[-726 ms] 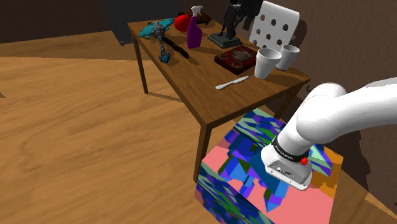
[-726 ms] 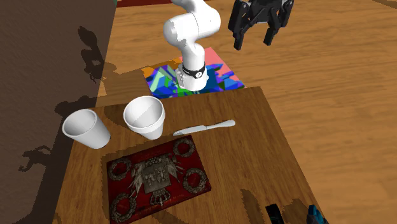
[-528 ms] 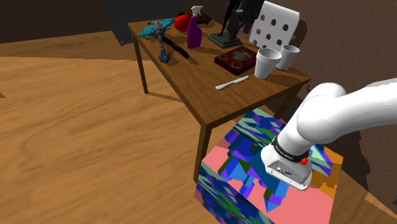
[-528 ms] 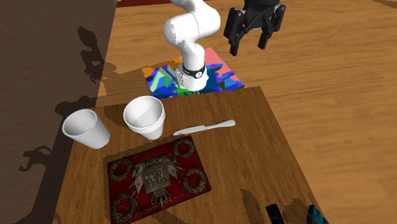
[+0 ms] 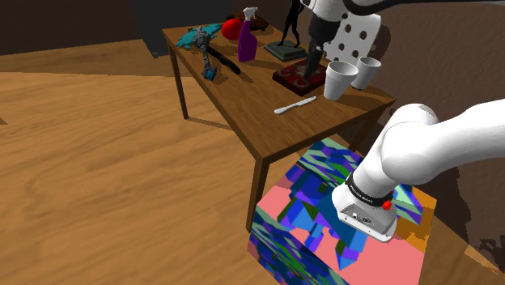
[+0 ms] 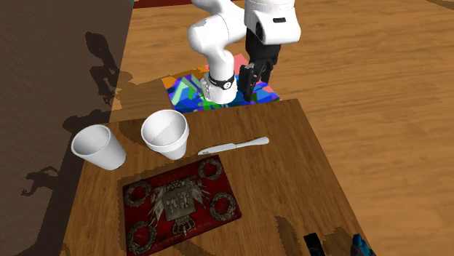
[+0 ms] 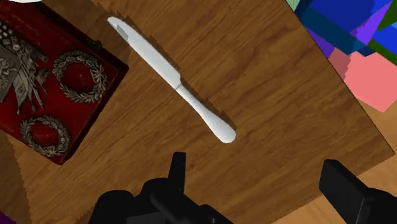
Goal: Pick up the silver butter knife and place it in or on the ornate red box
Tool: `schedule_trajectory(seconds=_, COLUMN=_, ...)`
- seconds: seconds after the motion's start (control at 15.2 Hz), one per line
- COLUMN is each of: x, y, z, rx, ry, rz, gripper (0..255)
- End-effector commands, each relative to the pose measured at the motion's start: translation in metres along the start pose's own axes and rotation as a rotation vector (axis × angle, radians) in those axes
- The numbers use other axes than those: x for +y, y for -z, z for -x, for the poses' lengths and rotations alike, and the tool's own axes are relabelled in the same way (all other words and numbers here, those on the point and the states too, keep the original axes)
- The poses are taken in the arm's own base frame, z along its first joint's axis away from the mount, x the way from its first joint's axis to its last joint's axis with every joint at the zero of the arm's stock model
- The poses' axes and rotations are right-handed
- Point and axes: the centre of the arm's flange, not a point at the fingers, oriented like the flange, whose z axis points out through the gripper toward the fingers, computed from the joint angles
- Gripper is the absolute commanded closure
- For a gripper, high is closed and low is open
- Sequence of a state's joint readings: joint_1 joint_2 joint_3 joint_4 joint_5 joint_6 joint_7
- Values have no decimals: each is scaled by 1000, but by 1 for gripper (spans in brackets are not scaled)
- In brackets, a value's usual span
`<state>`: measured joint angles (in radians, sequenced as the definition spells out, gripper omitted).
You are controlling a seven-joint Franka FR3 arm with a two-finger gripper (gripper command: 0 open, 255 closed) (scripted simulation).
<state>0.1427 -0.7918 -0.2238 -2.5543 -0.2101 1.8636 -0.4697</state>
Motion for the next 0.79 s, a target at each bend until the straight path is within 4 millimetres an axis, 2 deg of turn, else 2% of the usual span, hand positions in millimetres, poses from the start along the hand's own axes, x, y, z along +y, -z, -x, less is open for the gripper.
schedule_trajectory(seconds=0.0, x=16, y=-20, z=8, rx=-3, ry=141, rz=-20, gripper=0)
schedule_trajectory(seconds=0.33, x=54, y=-77, z=16, rx=-13, ry=463, rz=-70, gripper=0)
schedule_trajectory(seconds=0.73, x=94, y=-144, z=11, rx=-25, ry=827, rz=-127, gripper=0)
